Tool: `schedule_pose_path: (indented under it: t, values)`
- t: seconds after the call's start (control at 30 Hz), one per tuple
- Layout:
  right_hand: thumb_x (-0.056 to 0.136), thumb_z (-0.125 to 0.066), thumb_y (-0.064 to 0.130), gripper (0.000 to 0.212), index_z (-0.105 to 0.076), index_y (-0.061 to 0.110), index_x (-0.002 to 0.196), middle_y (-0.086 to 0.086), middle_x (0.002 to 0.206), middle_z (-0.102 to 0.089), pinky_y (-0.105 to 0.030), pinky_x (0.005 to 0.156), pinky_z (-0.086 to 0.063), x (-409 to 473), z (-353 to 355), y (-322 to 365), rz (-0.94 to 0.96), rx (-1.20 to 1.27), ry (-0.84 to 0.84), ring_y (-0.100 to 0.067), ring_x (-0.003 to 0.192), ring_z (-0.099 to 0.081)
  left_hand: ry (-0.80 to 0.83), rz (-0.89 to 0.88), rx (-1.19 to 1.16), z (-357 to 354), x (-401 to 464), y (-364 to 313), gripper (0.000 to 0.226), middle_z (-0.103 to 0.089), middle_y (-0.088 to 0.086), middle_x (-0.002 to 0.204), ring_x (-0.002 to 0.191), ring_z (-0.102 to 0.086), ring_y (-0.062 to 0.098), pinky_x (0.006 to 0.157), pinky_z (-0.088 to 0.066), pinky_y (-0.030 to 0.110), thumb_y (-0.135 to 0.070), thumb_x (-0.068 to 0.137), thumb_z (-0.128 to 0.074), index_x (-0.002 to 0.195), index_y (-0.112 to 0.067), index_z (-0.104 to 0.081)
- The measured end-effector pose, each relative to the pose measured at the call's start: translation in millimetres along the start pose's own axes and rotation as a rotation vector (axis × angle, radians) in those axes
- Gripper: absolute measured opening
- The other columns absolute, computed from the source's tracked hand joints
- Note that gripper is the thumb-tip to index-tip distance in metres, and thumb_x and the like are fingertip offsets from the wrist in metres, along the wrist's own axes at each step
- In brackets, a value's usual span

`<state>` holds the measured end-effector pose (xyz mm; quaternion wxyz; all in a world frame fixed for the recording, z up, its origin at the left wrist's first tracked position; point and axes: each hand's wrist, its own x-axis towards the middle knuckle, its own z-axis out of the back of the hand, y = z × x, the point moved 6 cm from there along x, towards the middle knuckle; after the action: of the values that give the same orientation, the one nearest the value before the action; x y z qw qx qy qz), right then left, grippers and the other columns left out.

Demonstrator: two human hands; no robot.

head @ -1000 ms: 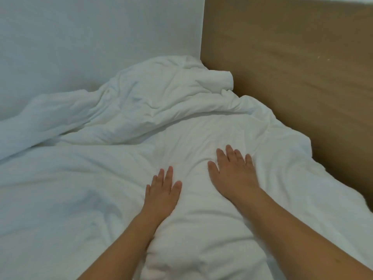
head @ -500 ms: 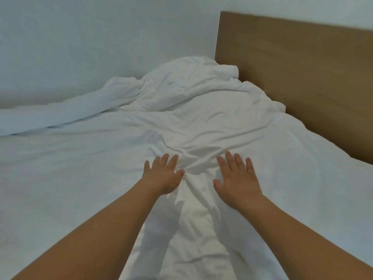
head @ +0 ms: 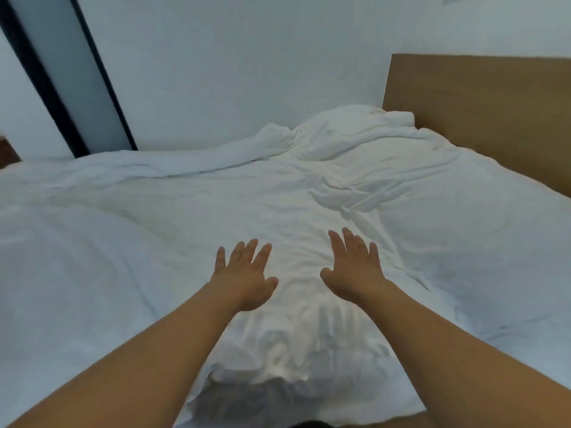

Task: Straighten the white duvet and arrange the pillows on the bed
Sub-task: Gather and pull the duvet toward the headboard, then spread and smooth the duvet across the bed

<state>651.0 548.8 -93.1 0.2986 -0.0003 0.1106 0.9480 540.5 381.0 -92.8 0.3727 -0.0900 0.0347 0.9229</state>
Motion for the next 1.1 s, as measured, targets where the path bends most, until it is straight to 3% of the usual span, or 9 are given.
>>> schedule_pose_path:
  t: [0.13, 0.23, 0.47, 0.63, 0.93, 1.1]
  values:
    - [0.091, -0.043, 0.037, 0.074, -0.005, 0.022, 0.154, -0.004, 0.162, 0.003, -0.048, 0.12, 0.0, 7.0, 64.9, 62.4, 0.094, 0.006, -0.164, -0.026, 0.148, -0.002, -0.131, 0.194, -0.121, 47.1, -5.1, 83.1, 0.068, 0.012, 0.003, 0.162, 0.148, 0.011, 0.026, 0.117, 0.006, 0.055, -0.05, 0.1, -0.025, 0.154, -0.026, 0.007]
    - [0.091, -0.043, 0.034, 0.071, -0.011, 0.02, 0.153, -0.004, 0.162, -0.005, -0.047, 0.12, -0.006, 20.3, 61.6, 107.1, 0.142, 0.027, -0.229, -0.024, 0.148, -0.008, -0.198, 0.181, -0.176, 41.7, 3.2, 111.2, 0.067, 0.011, 0.002, 0.162, 0.149, 0.009, 0.026, 0.117, 0.005, 0.055, -0.049, 0.1, -0.026, 0.154, -0.026, 0.005]
    - [0.092, -0.04, 0.032, 0.07, -0.008, 0.021, 0.153, -0.004, 0.162, -0.001, -0.045, 0.12, -0.001, 92.6, -87.0, 181.0, 0.176, 0.013, 0.072, -0.023, 0.148, -0.003, -0.04, 0.179, -0.146, -41.7, 82.7, 194.7, 0.066, 0.015, -0.001, 0.162, 0.148, 0.014, 0.023, 0.116, 0.009, 0.057, -0.048, 0.1, -0.025, 0.154, -0.031, 0.008]
    - [0.094, -0.039, 0.031, 0.068, -0.009, 0.019, 0.154, -0.002, 0.162, -0.004, -0.044, 0.12, -0.003, 212.8, -140.3, 241.4, 0.244, -0.001, 0.077, -0.021, 0.148, -0.005, -0.071, 0.284, -0.121, -61.1, 169.7, 307.0, 0.067, 0.017, -0.002, 0.161, 0.148, 0.014, 0.024, 0.116, 0.008, 0.058, -0.053, 0.099, -0.022, 0.153, -0.031, 0.01]
    - [0.096, -0.037, 0.035, 0.069, -0.004, 0.02, 0.154, -0.002, 0.162, -0.002, -0.044, 0.121, -0.002, 377.4, -150.5, 433.7, 0.384, 0.029, 0.056, -0.02, 0.148, -0.003, -0.029, 0.414, -0.184, -27.5, 270.6, 498.0, 0.067, 0.015, 0.0, 0.162, 0.148, 0.013, 0.025, 0.116, 0.006, 0.057, -0.053, 0.099, -0.023, 0.154, -0.03, 0.007]
    - [0.096, -0.038, 0.037, 0.071, -0.002, 0.019, 0.154, -0.003, 0.162, 0.0, -0.046, 0.12, -0.002, 457.8, -142.1, 553.3, 0.367, 0.129, 0.075, -0.023, 0.149, -0.001, 0.027, 0.418, -0.204, 40.1, 319.4, 619.7, 0.073, 0.011, 0.0, 0.162, 0.148, 0.009, 0.025, 0.117, 0.003, 0.055, -0.05, 0.096, -0.036, 0.154, -0.029, 0.003]
